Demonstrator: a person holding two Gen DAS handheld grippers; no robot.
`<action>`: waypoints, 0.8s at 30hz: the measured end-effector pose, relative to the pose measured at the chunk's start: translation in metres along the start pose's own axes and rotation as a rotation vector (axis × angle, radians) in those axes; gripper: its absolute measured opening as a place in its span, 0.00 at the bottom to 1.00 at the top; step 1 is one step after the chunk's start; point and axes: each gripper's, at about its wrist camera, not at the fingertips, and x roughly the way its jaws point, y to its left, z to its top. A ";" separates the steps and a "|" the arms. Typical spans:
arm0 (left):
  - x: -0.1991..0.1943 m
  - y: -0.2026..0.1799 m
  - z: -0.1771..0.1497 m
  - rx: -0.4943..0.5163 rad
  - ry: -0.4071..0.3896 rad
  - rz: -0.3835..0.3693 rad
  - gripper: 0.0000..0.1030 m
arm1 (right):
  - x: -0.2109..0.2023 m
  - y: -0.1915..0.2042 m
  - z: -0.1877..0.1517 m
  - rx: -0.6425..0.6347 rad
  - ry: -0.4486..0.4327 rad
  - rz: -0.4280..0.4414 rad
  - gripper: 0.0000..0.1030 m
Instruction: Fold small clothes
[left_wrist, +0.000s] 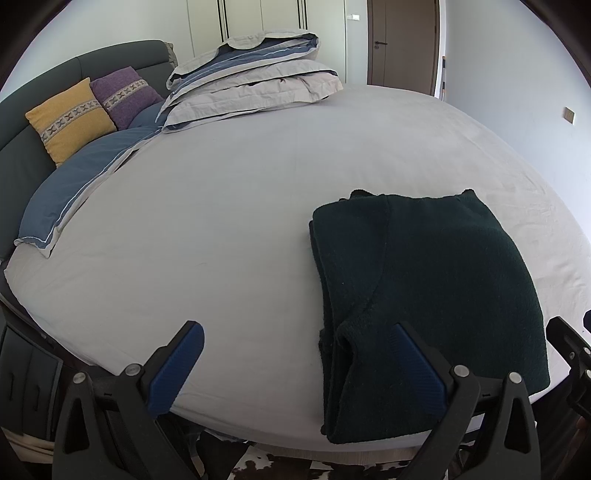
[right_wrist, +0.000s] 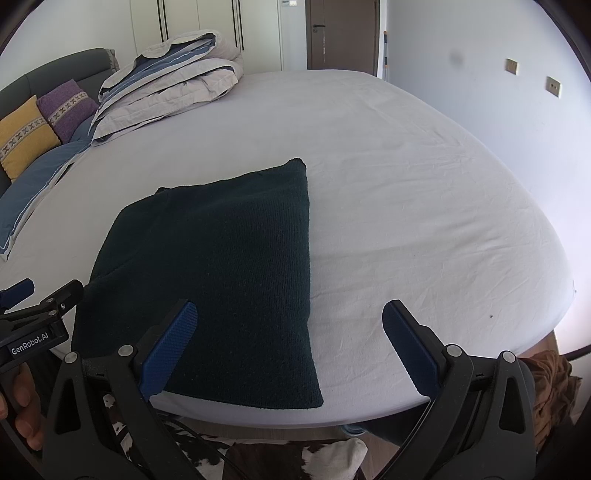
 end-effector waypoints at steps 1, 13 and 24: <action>0.000 0.000 0.000 -0.001 0.001 0.000 1.00 | -0.001 0.000 0.000 0.001 -0.001 0.000 0.99; 0.001 -0.001 -0.003 0.006 0.009 -0.009 1.00 | -0.001 0.000 0.000 0.000 0.001 0.001 0.99; 0.004 -0.002 -0.002 0.020 0.006 -0.007 1.00 | 0.000 0.000 -0.001 0.002 0.001 0.001 0.99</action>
